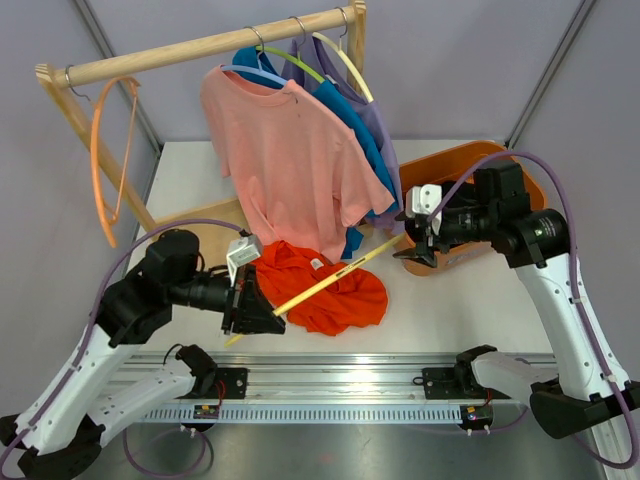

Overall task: Remove the t-shirt from the hanger
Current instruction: Pass the hanger from the right arm to the left

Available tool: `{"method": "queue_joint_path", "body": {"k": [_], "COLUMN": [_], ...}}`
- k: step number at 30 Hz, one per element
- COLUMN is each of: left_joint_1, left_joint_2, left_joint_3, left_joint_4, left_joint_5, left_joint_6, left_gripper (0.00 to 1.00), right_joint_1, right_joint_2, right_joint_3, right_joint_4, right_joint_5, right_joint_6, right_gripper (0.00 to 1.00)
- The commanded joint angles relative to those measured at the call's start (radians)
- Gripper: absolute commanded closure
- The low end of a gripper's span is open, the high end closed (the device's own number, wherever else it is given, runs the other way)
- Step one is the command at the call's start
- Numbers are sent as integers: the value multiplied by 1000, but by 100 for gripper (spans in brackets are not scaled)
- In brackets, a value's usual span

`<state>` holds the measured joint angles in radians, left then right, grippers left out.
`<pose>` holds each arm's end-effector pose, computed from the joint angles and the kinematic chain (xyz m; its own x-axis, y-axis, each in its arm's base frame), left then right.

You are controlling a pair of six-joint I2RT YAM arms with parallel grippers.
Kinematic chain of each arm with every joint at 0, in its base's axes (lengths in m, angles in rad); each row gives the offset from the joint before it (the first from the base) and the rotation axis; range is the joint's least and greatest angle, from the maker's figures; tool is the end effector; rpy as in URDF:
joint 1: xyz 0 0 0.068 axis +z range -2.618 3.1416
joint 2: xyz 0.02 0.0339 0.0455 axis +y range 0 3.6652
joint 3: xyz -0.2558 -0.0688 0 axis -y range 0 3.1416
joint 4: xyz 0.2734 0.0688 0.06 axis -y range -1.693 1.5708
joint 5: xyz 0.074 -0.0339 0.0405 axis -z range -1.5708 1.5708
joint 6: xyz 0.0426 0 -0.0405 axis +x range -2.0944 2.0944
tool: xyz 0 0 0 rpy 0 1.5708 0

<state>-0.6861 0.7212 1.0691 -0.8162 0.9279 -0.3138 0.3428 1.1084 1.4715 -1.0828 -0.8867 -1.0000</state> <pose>0.0970 -0.1235 0.3871 -0.6200 0.2685 -0.7372 0.7791 0.0991 -0.6191 0.1924 0.1037 0.4291 0.3052 -0.4557 -0.8362 -0.9337 0.0293 -0.3568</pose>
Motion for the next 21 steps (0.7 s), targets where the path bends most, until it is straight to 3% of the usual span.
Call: {"method": "queue_joint_path", "body": {"k": [1, 5, 11, 15, 21], "left_joint_1": [2, 2, 2, 2, 2], "left_joint_2": [-43, -54, -59, -75, -39], "left_joint_3": [100, 176, 294, 315, 331], "left_joint_4": [-69, -115, 47, 173, 227], "left_joint_5": [34, 23, -75, -255, -579], "left_joint_6": [77, 114, 105, 104, 93], "left_gripper": [100, 100, 100, 100, 100], "right_joint_1": [-68, -149, -274, -393, -413], "right_joint_2": [-16, -25, -59, -48, -32], "right_joint_3": [12, -14, -89, -109, -158], "right_joint_4": [92, 225, 515, 596, 589], "right_joint_5": [55, 109, 259, 237, 172], "right_joint_6": [98, 236, 498, 590, 612], "right_gripper": [24, 24, 24, 23, 23]}}
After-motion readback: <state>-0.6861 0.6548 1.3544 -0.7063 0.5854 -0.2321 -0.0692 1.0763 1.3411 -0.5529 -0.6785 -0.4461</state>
